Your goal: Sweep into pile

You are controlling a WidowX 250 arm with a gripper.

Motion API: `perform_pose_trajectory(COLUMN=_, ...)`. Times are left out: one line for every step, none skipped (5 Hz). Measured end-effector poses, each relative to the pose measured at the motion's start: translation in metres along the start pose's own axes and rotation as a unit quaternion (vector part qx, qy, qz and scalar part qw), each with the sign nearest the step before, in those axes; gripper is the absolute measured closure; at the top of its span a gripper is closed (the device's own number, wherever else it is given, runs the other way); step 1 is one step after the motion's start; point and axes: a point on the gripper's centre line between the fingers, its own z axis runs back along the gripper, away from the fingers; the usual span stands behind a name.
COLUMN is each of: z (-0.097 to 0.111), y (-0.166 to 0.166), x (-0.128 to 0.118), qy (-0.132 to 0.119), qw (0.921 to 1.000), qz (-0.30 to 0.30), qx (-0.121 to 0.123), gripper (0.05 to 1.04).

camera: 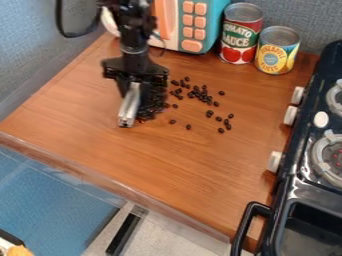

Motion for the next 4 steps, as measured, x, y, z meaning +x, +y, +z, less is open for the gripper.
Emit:
perform_pose_trajectory(z=0.000, y=-0.010, x=-0.002, qy=0.000, qw=1.0000, qz=0.001, qx=-0.004, gripper=0.687)
perform_pose_trajectory(z=0.003, y=-0.030, x=-0.008, qy=0.002, qw=0.9999, qz=-0.008, qx=-0.012, gripper=0.687)
perform_pose_trajectory(z=0.005, y=-0.047, x=-0.013, qy=0.010, qw=0.9996, qz=-0.009, qx=-0.024, gripper=0.687)
perform_pose_trajectory(z=0.006, y=-0.058, x=-0.019, qy=0.019, qw=0.9994, qz=-0.010, qx=-0.028, gripper=0.687)
